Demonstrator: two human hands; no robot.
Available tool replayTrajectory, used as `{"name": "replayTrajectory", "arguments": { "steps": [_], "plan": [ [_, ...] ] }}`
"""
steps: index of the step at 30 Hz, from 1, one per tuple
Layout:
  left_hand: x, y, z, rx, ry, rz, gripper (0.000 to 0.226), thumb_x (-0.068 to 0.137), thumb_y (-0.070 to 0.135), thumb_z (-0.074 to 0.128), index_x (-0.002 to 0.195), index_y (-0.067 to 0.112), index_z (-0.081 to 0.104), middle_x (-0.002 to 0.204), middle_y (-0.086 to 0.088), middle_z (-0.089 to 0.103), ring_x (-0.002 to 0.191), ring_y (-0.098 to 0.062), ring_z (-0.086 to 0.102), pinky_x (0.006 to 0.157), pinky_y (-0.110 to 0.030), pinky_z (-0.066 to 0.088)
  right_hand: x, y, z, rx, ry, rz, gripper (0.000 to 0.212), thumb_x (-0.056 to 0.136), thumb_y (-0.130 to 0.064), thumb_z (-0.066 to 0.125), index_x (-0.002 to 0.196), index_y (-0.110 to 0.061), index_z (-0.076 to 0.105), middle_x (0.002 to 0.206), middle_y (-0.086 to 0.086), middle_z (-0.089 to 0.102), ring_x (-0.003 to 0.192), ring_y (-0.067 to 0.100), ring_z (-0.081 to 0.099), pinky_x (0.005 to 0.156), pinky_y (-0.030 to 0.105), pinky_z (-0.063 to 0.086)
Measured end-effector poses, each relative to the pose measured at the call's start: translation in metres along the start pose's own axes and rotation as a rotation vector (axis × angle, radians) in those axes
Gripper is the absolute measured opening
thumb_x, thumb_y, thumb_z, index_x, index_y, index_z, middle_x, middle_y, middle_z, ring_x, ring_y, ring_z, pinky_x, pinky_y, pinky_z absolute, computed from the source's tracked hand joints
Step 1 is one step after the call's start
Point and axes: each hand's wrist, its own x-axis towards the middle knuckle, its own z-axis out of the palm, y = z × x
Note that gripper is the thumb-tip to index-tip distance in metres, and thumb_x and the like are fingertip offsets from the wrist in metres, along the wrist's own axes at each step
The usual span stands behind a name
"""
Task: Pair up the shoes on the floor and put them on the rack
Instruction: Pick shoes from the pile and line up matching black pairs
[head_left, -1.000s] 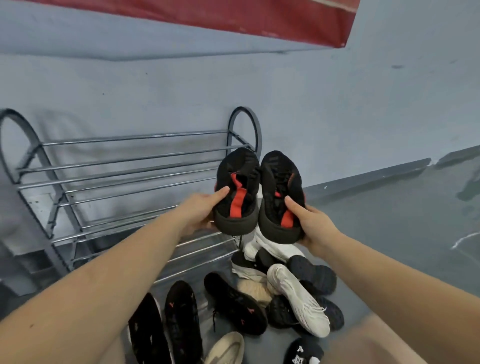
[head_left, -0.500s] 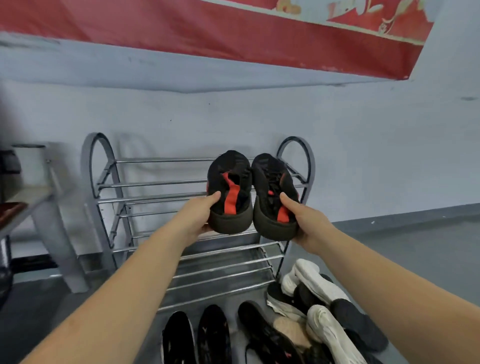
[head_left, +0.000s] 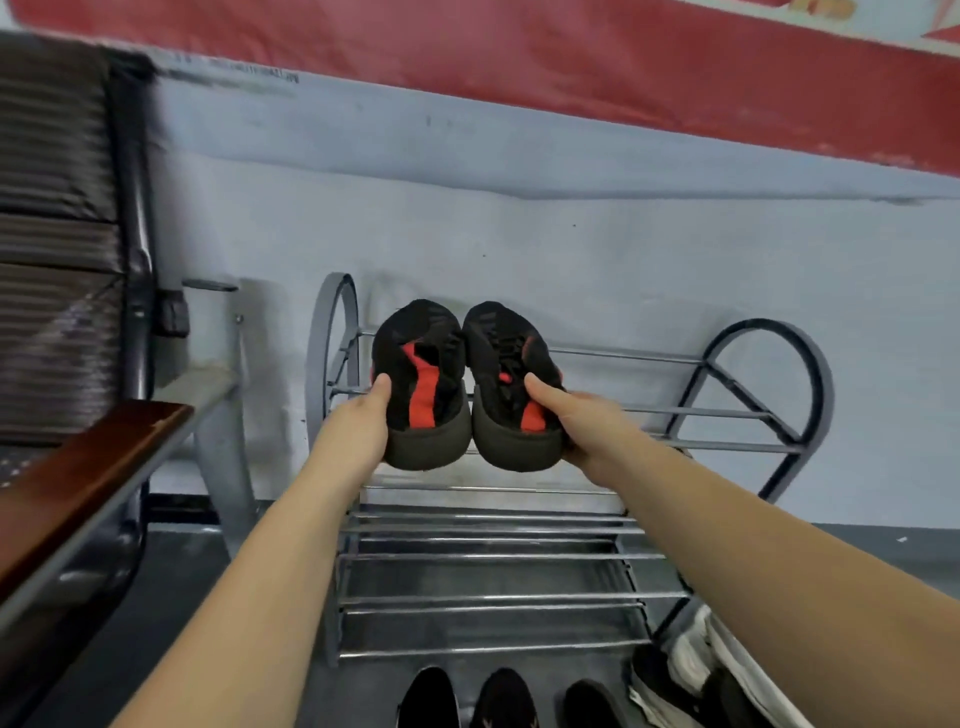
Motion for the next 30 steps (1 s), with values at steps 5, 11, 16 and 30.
{"name": "replayTrajectory", "arguments": {
  "steps": [5,11,16,30],
  "plan": [
    [0.021,0.0,-0.006,0.022,0.103,0.036,0.049,0.101,0.041,0.025,0.076,0.008,0.049,0.071,-0.005,0.048,0.07,-0.022,0.047,0.056,-0.028,0.035,0.025,-0.003,0.014,-0.1,0.039,-0.05,0.021,0.083,-0.03,0.071,0.079,-0.011,0.065,0.066,0.0,0.068,0.051,0.009,0.064,0.054,0.023,0.052],
    [0.039,0.001,-0.004,0.105,0.078,0.088,0.061,0.1,0.043,0.021,0.094,-0.005,0.059,0.091,-0.021,0.061,0.089,-0.034,0.059,0.083,-0.04,0.046,0.04,0.0,0.018,-0.203,0.087,-0.083,0.025,0.082,-0.031,0.072,0.086,-0.006,0.069,0.075,0.007,0.069,0.061,0.017,0.065,0.064,0.031,0.058],
    [0.047,0.0,-0.005,0.2,0.051,0.065,0.064,0.098,0.05,0.019,0.087,0.003,0.061,0.084,-0.015,0.063,0.078,-0.029,0.063,0.077,-0.043,0.056,0.042,-0.001,0.02,-0.387,0.126,-0.136,0.029,0.085,-0.036,0.068,0.081,-0.008,0.068,0.071,0.003,0.066,0.063,0.013,0.061,0.057,0.02,0.051],
    [0.018,-0.014,-0.003,0.469,0.103,0.231,0.072,0.089,0.068,0.018,0.143,0.024,0.033,0.14,-0.007,0.046,0.126,-0.028,0.047,0.1,-0.043,0.043,0.018,0.002,0.03,-0.444,0.109,-0.129,0.033,0.095,-0.048,0.047,0.092,-0.017,0.06,0.093,0.002,0.063,0.089,0.02,0.058,0.078,0.028,0.041]
  ]
}}
